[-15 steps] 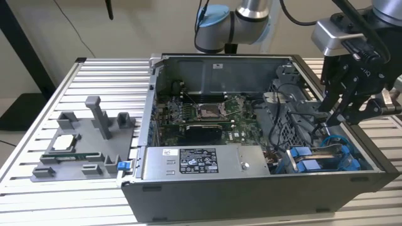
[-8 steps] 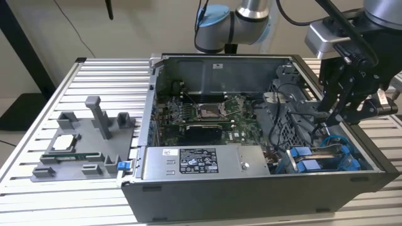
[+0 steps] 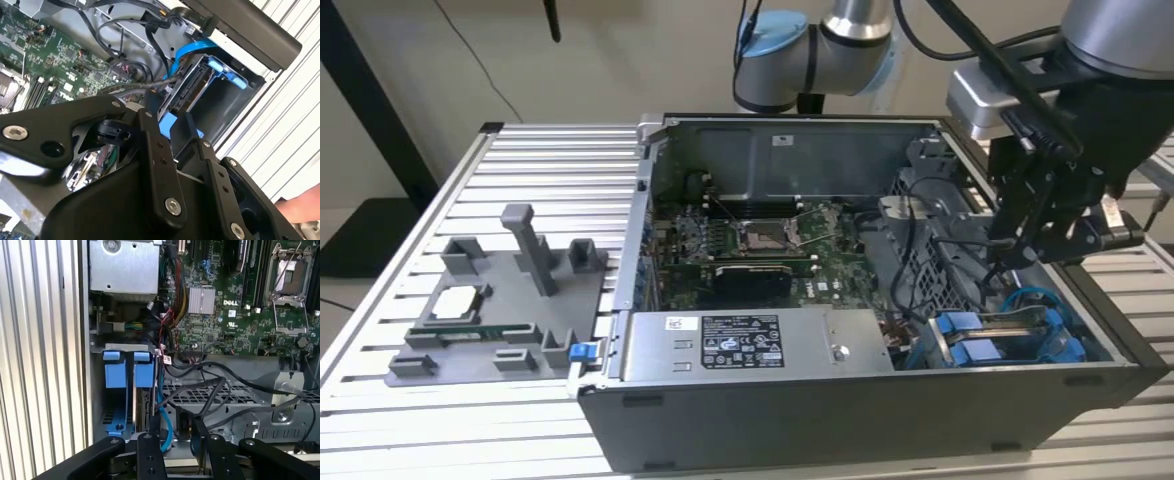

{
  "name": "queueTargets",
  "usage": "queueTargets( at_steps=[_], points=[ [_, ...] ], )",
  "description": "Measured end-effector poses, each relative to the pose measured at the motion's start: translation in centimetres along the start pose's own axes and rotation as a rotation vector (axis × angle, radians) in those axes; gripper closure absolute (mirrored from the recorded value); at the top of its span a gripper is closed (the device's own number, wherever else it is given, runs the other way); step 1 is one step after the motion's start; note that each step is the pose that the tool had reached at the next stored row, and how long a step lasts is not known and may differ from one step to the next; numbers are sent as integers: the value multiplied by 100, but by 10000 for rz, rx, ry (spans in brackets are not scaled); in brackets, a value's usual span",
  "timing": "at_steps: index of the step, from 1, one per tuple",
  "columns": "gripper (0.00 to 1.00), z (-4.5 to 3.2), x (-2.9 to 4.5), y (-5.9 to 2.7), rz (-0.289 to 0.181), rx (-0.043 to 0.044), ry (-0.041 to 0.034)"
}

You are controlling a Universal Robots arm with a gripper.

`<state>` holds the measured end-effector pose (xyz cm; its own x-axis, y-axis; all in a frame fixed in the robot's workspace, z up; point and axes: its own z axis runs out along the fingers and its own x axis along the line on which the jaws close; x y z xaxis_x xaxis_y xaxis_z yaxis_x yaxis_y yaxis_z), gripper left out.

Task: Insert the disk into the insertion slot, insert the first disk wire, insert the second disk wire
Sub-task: 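Insert the first disk wire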

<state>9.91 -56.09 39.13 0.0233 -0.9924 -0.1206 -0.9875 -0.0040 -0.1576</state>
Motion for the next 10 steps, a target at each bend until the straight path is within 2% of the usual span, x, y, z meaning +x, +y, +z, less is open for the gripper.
queueTargets(
  at_steps=[6,7,10],
  points=[
    [0,59,-44,29,-6,65,-12],
    [100,60,-48,32,-6,67,-11],
    [100,62,-55,32,-8,68,-11]
  ],
)
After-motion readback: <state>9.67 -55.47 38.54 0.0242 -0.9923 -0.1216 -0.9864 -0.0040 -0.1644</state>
